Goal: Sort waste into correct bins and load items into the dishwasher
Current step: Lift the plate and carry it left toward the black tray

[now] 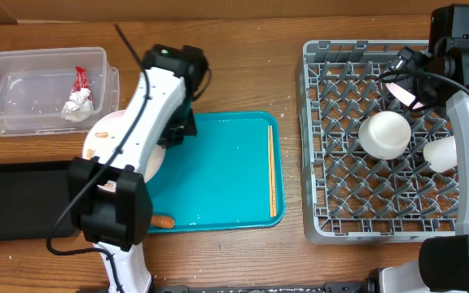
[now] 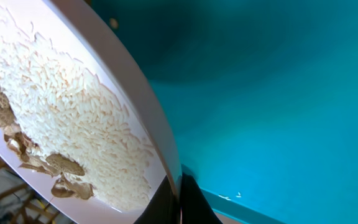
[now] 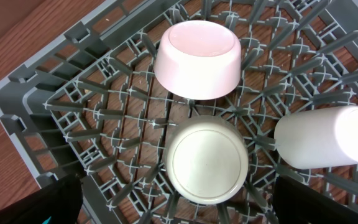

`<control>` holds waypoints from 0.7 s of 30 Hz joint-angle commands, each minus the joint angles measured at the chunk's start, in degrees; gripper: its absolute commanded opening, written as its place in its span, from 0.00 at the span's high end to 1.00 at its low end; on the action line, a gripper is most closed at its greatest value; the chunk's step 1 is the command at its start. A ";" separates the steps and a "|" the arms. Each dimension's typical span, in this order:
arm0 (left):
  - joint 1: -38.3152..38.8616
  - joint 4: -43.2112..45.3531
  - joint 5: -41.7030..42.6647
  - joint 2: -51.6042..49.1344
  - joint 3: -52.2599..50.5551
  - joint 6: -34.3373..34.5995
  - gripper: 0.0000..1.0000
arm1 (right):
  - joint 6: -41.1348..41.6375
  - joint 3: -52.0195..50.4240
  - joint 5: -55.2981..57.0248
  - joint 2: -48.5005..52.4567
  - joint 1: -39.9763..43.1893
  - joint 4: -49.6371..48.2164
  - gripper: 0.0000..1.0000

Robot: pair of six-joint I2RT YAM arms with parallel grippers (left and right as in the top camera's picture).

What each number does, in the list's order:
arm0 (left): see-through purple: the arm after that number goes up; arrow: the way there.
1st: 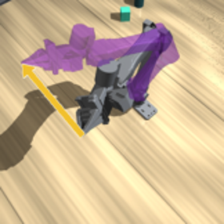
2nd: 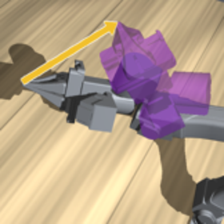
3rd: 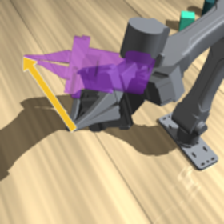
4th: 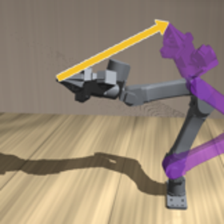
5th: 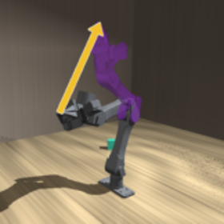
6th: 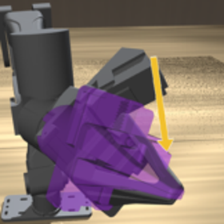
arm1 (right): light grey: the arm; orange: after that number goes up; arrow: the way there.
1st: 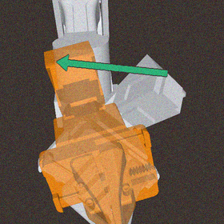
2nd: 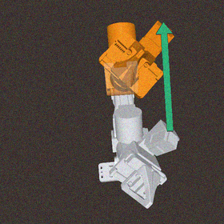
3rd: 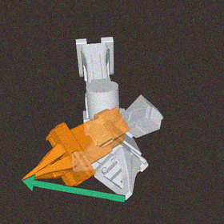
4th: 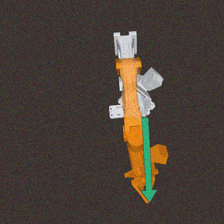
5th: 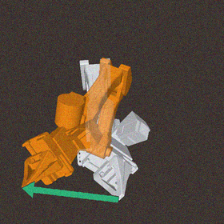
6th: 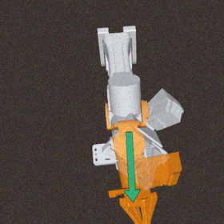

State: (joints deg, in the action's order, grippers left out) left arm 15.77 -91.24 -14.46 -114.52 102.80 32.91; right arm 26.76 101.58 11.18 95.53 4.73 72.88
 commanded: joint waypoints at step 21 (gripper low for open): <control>-29.55 11.10 12.63 -0.33 3.13 -7.69 0.96 | 0.07 1.01 0.79 -1.16 -0.11 -0.33 0.00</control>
State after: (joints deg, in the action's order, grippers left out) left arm -10.37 -81.43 -6.52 -114.52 104.31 28.53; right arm 26.74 101.58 11.18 95.53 4.73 72.88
